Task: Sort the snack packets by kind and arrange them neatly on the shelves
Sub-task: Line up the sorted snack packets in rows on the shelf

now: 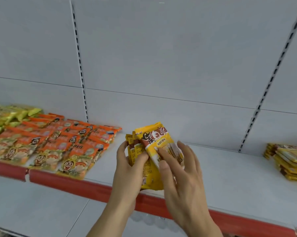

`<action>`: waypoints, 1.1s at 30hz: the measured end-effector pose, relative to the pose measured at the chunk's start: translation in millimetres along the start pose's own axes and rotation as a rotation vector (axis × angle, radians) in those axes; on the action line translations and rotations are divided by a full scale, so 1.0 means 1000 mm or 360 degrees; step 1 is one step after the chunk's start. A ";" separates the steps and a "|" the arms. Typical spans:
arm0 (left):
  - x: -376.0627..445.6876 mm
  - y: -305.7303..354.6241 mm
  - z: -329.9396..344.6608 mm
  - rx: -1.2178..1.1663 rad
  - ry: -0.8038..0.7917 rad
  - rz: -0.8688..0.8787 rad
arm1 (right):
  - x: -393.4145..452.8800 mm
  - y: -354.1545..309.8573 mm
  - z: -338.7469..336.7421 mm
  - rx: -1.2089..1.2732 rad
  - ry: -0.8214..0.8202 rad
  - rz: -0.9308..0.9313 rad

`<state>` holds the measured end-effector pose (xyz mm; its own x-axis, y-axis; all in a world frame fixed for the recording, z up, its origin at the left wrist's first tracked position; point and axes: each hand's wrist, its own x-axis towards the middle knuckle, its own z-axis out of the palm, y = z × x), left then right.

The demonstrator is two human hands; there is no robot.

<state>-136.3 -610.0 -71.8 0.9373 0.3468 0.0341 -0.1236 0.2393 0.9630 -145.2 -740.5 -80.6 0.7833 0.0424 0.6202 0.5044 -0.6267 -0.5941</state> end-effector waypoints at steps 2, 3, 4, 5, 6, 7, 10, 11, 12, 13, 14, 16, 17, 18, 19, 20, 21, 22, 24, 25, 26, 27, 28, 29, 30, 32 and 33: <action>0.011 0.001 -0.001 -0.0007 0.0022 -0.0017 | 0.013 0.009 0.002 0.0199 -0.0101 0.0077; 0.016 0.003 0.000 -0.0005 0.0020 -0.0022 | 0.020 0.011 0.004 0.0254 -0.0086 0.0101; 0.022 0.004 0.001 -0.0005 -0.0005 -0.0022 | 0.026 0.012 0.006 0.0290 -0.0071 0.0121; 0.026 0.006 0.002 -0.0001 -0.0039 -0.0026 | 0.032 0.012 0.008 0.0340 -0.0072 0.0148; 0.031 0.008 0.003 0.0013 -0.0070 -0.0026 | 0.038 0.011 0.011 0.0415 -0.0089 0.0199; 0.036 0.009 0.003 0.0040 -0.0094 -0.0026 | 0.044 0.011 0.015 0.0478 -0.0105 0.0259; 0.051 0.011 -0.001 0.0109 -0.0102 -0.0052 | 0.059 0.016 0.025 0.0549 -0.0134 0.0385; 0.056 0.011 -0.004 0.0113 -0.0096 -0.0055 | 0.064 0.018 0.028 0.0588 -0.0150 0.0436; 0.061 0.010 -0.007 0.0102 -0.0096 -0.0059 | 0.069 0.020 0.031 0.0630 -0.0180 0.0498; 0.067 0.010 -0.011 0.0068 -0.0112 -0.0077 | 0.073 0.022 0.035 0.0683 -0.0211 0.0565; 0.071 0.010 -0.015 0.0016 -0.0143 -0.0110 | 0.077 0.021 0.038 0.0755 -0.0234 0.0634; 0.081 0.013 -0.023 -0.0072 -0.0201 -0.0173 | 0.087 0.017 0.044 0.0898 -0.0241 0.0725; 0.085 0.014 -0.028 -0.0100 -0.0214 -0.0190 | 0.092 0.014 0.048 0.0944 -0.0223 0.0747; 0.090 0.016 -0.033 -0.0121 -0.0220 -0.0197 | 0.098 0.011 0.053 0.0982 -0.0187 0.0762; 0.095 0.019 -0.039 -0.0139 -0.0225 -0.0197 | 0.104 0.008 0.059 0.1009 -0.0139 0.0776; 0.101 0.021 -0.045 -0.0147 -0.0229 -0.0202 | 0.110 0.005 0.066 0.1033 -0.0080 0.0793; 0.107 0.023 -0.053 -0.0154 -0.0235 -0.0213 | 0.115 0.002 0.074 0.1040 -0.0008 0.0815; 0.113 0.026 -0.059 -0.0161 -0.0241 -0.0226 | 0.119 -0.001 0.081 0.1042 0.0070 0.0836; 0.126 0.034 -0.075 -0.0167 -0.0242 -0.0231 | 0.127 -0.004 0.093 0.1027 0.0227 0.0851; 0.132 0.039 -0.083 -0.0166 -0.0229 -0.0216 | 0.131 -0.004 0.097 0.1001 0.0286 0.0863; 0.139 0.044 -0.092 -0.0161 -0.0204 -0.0192 | 0.135 -0.004 0.101 0.0977 0.0320 0.0895; 0.146 0.049 -0.102 -0.0156 -0.0177 -0.0171 | 0.139 -0.002 0.106 0.0926 0.0325 0.0942; 0.153 0.053 -0.111 -0.0159 -0.0152 -0.0164 | 0.142 -0.001 0.113 0.0872 0.0309 0.1007; 0.159 0.057 -0.120 -0.0169 -0.0135 -0.0170 | 0.144 0.002 0.122 0.0795 0.0279 0.1081; 0.166 0.060 -0.129 -0.0175 -0.0129 -0.0177 | 0.145 0.002 0.132 0.0716 0.0250 0.1146; 0.175 0.062 -0.142 -0.0187 -0.0141 -0.0193 | 0.146 0.003 0.153 0.0515 0.0190 0.1201; 0.178 0.062 -0.147 -0.0195 -0.0152 -0.0203 | 0.146 0.003 0.162 0.0408 0.0140 0.1180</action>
<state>-25.2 -400.3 -45.6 0.9738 0.2204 -0.0553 -0.0352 0.3866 0.9216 30.1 -610.2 -74.9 0.9217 -0.3849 0.0480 -0.0619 -0.2682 -0.9614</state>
